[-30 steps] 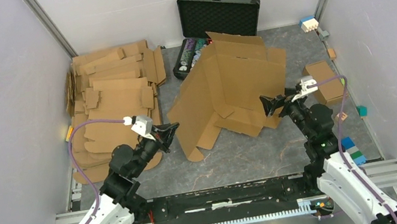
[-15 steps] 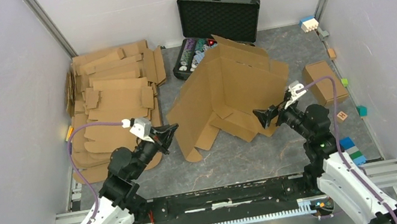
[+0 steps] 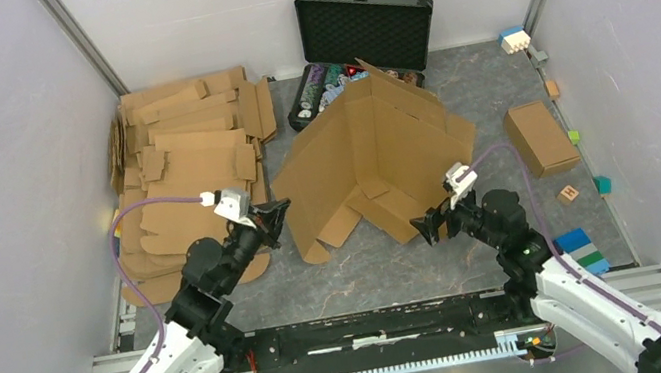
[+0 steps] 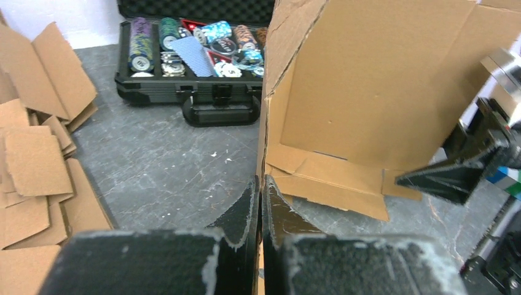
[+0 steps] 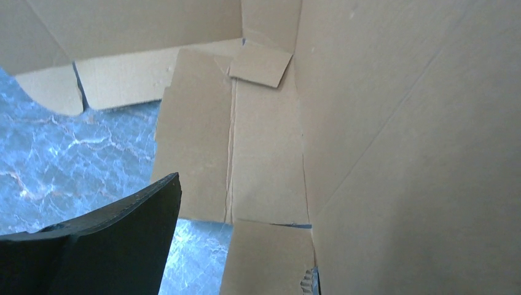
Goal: Fold the paper box
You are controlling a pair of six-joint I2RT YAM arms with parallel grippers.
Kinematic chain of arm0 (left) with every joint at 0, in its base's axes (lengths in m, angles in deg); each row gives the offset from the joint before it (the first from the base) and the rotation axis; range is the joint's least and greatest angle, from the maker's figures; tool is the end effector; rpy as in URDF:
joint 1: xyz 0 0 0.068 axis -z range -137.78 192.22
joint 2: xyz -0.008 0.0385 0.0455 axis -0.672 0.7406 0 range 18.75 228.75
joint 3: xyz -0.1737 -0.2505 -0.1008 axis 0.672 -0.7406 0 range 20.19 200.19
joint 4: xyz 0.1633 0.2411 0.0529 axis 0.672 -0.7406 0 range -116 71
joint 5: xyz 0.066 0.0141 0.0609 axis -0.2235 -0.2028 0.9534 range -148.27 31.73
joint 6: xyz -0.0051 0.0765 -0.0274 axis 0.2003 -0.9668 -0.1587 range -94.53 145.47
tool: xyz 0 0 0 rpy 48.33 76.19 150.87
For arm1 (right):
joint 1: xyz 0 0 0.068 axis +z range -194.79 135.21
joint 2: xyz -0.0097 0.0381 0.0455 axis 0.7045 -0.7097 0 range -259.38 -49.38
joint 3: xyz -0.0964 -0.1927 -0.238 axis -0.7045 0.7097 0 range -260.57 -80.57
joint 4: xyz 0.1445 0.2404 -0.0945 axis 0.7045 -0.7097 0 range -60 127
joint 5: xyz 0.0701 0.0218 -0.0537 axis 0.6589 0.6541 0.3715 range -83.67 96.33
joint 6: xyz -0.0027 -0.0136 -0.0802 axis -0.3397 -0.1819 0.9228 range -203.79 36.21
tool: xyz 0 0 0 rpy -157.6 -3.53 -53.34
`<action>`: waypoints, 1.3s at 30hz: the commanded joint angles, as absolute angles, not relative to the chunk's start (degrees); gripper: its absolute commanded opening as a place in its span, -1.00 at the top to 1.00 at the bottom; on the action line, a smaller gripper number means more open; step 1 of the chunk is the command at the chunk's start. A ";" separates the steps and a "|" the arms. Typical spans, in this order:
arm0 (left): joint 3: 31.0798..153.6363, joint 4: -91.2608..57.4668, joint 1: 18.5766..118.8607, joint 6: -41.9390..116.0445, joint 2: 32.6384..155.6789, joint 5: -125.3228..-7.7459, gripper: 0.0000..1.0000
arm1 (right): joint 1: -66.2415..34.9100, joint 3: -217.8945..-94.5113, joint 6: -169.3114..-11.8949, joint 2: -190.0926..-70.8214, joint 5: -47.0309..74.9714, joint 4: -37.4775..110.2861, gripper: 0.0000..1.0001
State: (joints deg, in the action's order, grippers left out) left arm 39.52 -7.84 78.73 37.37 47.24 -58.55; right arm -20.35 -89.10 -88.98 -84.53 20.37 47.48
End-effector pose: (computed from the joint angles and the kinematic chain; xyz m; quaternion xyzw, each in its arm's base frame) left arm 0.1416 -0.1052 0.2825 0.1497 0.6783 -0.2964 0.6555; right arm 0.1560 0.0897 0.1819 -0.2051 0.7699 0.2469 0.5515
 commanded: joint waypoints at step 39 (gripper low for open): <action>48.49 -7.22 79.05 33.47 54.09 -58.01 0.95 | 10.41 -92.84 -93.70 -90.69 -20.82 44.00 -0.58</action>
State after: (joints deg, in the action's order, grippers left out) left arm 46.19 -9.92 78.73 35.19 54.81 -56.93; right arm 9.97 -93.43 -92.56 -90.37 -20.87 40.81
